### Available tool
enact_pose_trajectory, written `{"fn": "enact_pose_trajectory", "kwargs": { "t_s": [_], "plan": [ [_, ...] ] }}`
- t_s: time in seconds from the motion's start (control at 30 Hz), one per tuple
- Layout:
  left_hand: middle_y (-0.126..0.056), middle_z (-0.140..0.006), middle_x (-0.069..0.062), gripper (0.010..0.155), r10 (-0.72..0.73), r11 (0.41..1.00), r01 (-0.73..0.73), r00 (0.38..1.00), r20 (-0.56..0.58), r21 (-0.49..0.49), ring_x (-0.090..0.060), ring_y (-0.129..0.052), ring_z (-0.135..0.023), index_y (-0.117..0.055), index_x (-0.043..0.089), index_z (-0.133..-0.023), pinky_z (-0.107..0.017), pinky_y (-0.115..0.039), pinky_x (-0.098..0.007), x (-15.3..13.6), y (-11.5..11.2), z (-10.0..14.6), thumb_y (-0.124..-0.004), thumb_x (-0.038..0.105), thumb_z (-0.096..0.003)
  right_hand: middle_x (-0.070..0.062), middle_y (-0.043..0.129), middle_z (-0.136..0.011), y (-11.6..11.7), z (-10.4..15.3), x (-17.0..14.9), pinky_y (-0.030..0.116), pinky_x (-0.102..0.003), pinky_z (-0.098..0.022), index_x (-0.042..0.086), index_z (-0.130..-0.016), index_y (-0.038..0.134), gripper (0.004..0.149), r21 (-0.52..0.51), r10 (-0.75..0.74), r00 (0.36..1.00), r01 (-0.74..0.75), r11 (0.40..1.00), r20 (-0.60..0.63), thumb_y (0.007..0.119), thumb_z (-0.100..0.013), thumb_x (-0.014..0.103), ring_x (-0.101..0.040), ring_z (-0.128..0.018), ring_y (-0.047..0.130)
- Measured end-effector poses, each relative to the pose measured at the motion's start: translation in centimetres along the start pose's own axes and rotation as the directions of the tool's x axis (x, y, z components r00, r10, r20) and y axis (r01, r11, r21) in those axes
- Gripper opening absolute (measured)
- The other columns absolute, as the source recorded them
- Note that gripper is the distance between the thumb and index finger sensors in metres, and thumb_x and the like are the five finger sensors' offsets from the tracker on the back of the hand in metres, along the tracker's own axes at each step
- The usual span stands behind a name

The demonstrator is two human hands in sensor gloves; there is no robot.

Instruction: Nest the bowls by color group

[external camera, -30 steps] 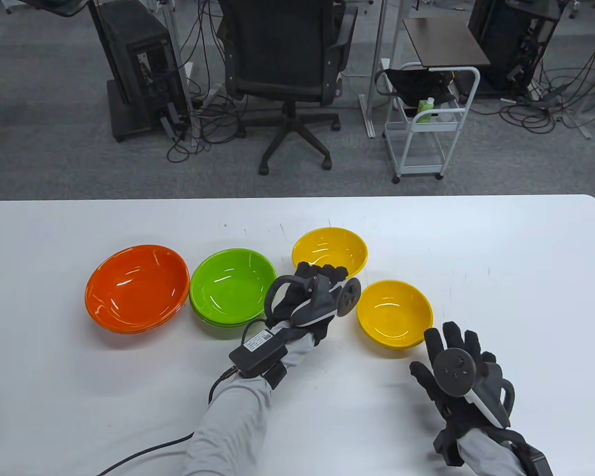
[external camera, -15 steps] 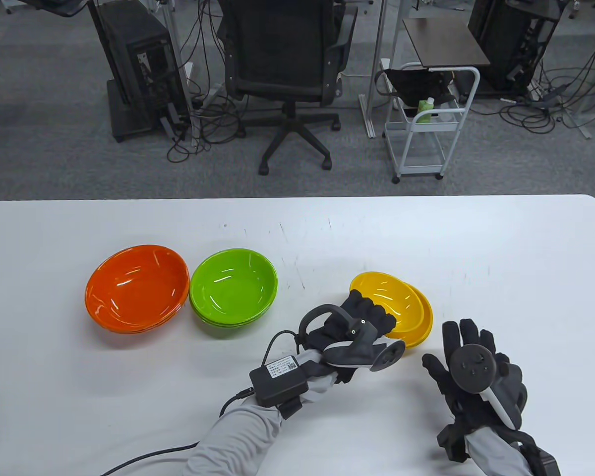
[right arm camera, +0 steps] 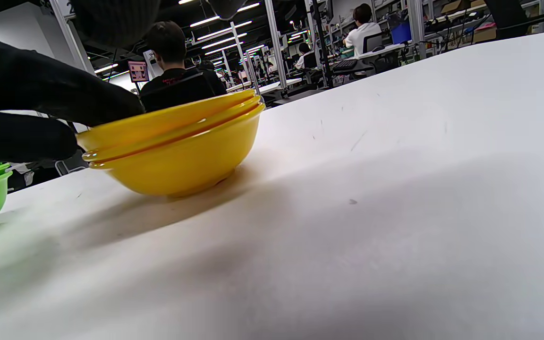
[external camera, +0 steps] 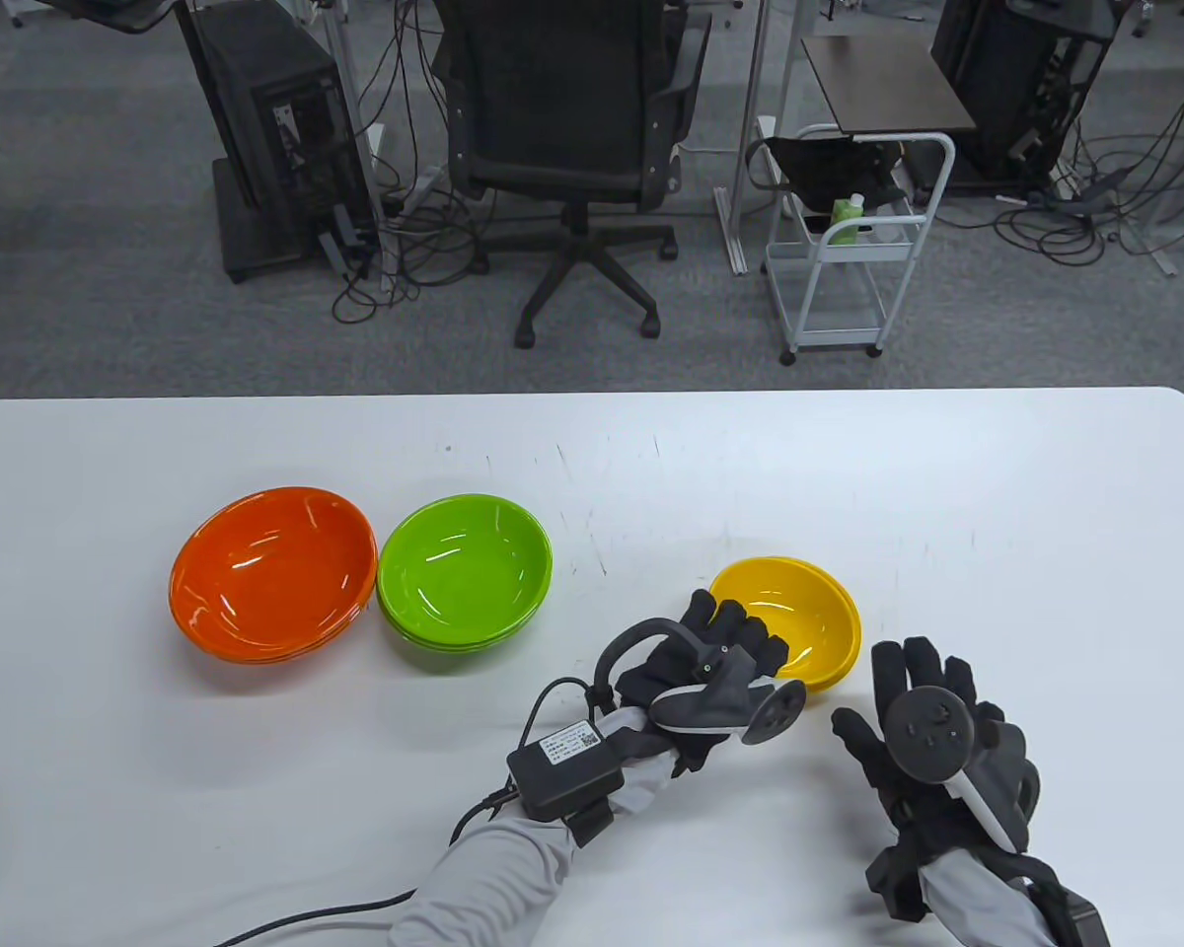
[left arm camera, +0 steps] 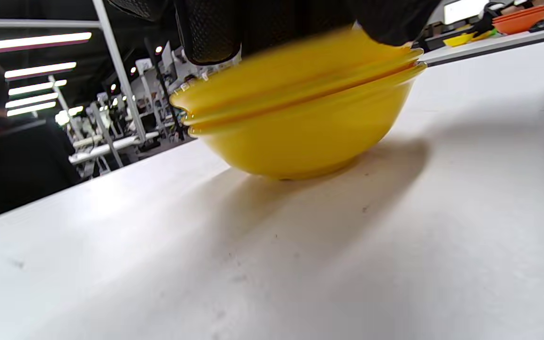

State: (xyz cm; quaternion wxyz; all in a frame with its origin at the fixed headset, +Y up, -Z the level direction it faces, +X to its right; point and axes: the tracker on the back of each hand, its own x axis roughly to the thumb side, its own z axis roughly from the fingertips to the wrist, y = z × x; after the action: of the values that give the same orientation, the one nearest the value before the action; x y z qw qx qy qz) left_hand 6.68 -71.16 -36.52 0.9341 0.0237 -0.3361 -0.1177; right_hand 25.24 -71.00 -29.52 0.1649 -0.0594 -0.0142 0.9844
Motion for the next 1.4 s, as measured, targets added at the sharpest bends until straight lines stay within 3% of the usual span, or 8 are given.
{"fn": "enact_pose_trajectory", "kwargs": {
  "t_s": [0.23, 0.47, 0.77, 0.93, 1.17, 1.3, 1.4],
  "plan": [
    [-0.060, -0.120, 0.005, 0.064, 0.056, 0.997, -0.059, 0.998, -0.042, -0.052, -0.027, -0.057, -0.110, -0.056, 0.037, -0.109, -0.079, -0.047, -0.053, -1.5, -0.3, 1.4, -0.069, 0.052, -0.0479, -0.018, 0.021, -0.123, 0.5, 0.6, 0.7, 0.021, -0.079, -0.069, 0.014, -0.116, 0.034, 0.078, -0.004, 0.045, 0.999, -0.045, 0.999, 0.031, 0.066, -0.053, 0.047, -0.056, -0.108, 0.017],
    [-0.049, -0.123, 0.003, 0.068, 0.056, 0.998, -0.057, 0.990, -0.126, -0.005, -0.029, -0.047, -0.113, -0.050, 0.037, -0.111, -0.079, -0.042, -0.059, -4.4, 1.3, 4.4, -0.068, 0.053, -0.0475, -0.018, 0.022, -0.123, 0.6, 1.0, 1.7, 0.022, -0.079, -0.068, 0.015, -0.116, 0.036, 0.077, -0.021, 0.107, 0.991, -0.106, 0.994, 0.079, 0.066, -0.053, 0.047, -0.056, -0.108, 0.018],
    [-0.042, -0.125, 0.002, 0.071, 0.119, 0.988, -0.088, 0.955, -0.272, 0.124, -0.034, -0.039, -0.115, -0.045, 0.038, -0.112, -0.078, -0.038, -0.066, -8.2, 3.2, 10.3, -0.067, 0.056, -0.0472, -0.018, 0.022, -0.123, 1.0, 1.7, 2.8, 0.022, -0.079, -0.068, 0.015, -0.116, 0.037, 0.077, -0.049, 0.187, 0.974, -0.182, 0.982, 0.128, 0.065, -0.053, 0.048, -0.056, -0.108, 0.019],
    [-0.040, -0.125, 0.002, 0.072, 0.157, 0.979, -0.101, 0.927, -0.341, 0.176, -0.035, -0.037, -0.115, -0.044, 0.038, -0.112, -0.077, -0.036, -0.067, -9.6, 2.0, 13.9, -0.067, 0.057, -0.0470, -0.018, 0.023, -0.123, 1.3, 1.7, 3.2, 0.023, -0.079, -0.068, 0.015, -0.116, 0.037, 0.077, -0.054, 0.213, 0.968, -0.207, 0.977, 0.130, 0.065, -0.053, 0.048, -0.056, -0.108, 0.019],
    [-0.034, -0.126, 0.002, 0.074, 0.153, 0.982, -0.086, 0.887, -0.437, 0.169, -0.036, -0.032, -0.115, -0.040, 0.039, -0.113, -0.077, -0.033, -0.069, -11.4, -0.6, 18.0, -0.066, 0.058, -0.0468, -0.017, 0.022, -0.123, 1.9, 2.0, 3.2, 0.022, -0.079, -0.068, 0.017, -0.116, 0.036, 0.077, -0.059, 0.239, 0.962, -0.233, 0.971, 0.135, 0.065, -0.053, 0.048, -0.056, -0.108, 0.019],
    [-0.021, -0.126, 0.001, 0.075, 0.177, 0.977, -0.090, 0.853, -0.492, 0.194, -0.037, -0.025, -0.115, -0.036, 0.040, -0.113, -0.076, -0.029, -0.070, -12.4, -2.0, 19.7, -0.066, 0.059, -0.0468, -0.017, 0.021, -0.123, 2.2, 1.9, 3.0, 0.022, -0.079, -0.068, 0.018, -0.116, 0.035, 0.077, -0.030, 0.254, 0.959, -0.252, 0.967, 0.127, 0.065, -0.052, 0.048, -0.056, -0.108, 0.017],
    [-0.019, -0.125, 0.000, 0.075, 0.174, 0.982, -0.107, 0.841, -0.513, 0.157, -0.037, -0.023, -0.115, -0.035, 0.040, -0.113, -0.076, -0.028, -0.071, -13.0, -2.9, 20.2, -0.066, 0.059, -0.0467, -0.017, 0.019, -0.123, 2.6, 1.8, 2.8, 0.021, -0.079, -0.068, 0.019, -0.116, 0.034, 0.077, 0.002, 0.282, 0.952, -0.284, 0.959, 0.118, 0.065, -0.052, 0.049, -0.056, -0.108, 0.016]
  ]
}}
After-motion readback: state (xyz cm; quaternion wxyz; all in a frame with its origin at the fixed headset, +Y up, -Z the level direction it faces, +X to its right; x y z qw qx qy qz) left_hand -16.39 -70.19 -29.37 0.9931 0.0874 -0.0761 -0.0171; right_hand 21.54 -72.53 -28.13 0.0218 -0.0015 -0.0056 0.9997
